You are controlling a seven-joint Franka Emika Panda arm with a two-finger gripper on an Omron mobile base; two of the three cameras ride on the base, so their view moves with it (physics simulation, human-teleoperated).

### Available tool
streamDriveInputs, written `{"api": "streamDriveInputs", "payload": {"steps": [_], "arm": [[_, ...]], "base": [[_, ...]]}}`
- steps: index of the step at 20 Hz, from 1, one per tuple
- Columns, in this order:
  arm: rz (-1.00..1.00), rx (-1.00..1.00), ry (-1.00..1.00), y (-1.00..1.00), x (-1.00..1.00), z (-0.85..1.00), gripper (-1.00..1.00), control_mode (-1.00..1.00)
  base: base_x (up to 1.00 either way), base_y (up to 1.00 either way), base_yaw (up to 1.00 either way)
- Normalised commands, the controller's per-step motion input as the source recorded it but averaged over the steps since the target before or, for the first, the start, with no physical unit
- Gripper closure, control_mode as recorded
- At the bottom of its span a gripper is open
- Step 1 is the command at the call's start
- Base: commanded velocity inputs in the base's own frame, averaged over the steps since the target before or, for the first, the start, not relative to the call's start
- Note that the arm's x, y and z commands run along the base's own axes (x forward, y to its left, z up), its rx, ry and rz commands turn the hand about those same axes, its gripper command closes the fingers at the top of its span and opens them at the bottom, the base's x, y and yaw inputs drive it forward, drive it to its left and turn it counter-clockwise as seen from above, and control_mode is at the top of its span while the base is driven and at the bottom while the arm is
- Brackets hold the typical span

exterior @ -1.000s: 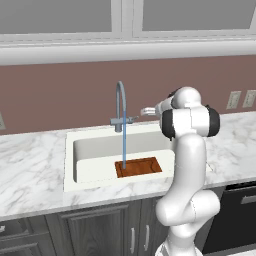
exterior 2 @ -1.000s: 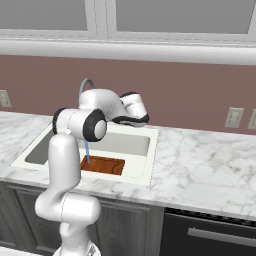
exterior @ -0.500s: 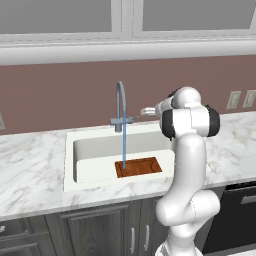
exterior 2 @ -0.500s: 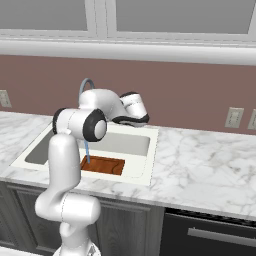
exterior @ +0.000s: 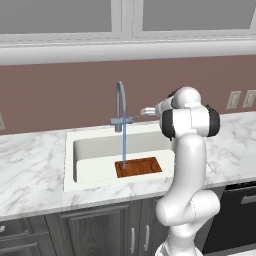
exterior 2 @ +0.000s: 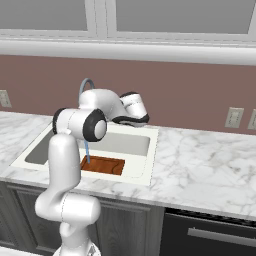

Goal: Turn on the sink faucet with hot water and rinse the cutting board for ten seconds, then turn off the faucet. Push the cutting board to reach the water if necessary.

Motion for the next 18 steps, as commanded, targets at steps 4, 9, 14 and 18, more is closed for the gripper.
{"api": "streamDriveInputs", "payload": {"steps": [4,9,14,18], "arm": [[0.00,0.00,0.00,0.00,0.00,0.00,-1.00,-1.00],[0.00,0.00,0.00,0.00,0.00,0.00,-1.00,-1.00],[0.00,0.00,0.00,0.00,0.00,0.00,-1.00,-1.00],[0.00,0.00,0.00,0.00,0.00,0.00,-1.00,-1.00]], "base": [[0.00,0.00,0.00],[0.00,0.00,0.00],[0.00,0.00,0.00],[0.00,0.00,0.00]]}}
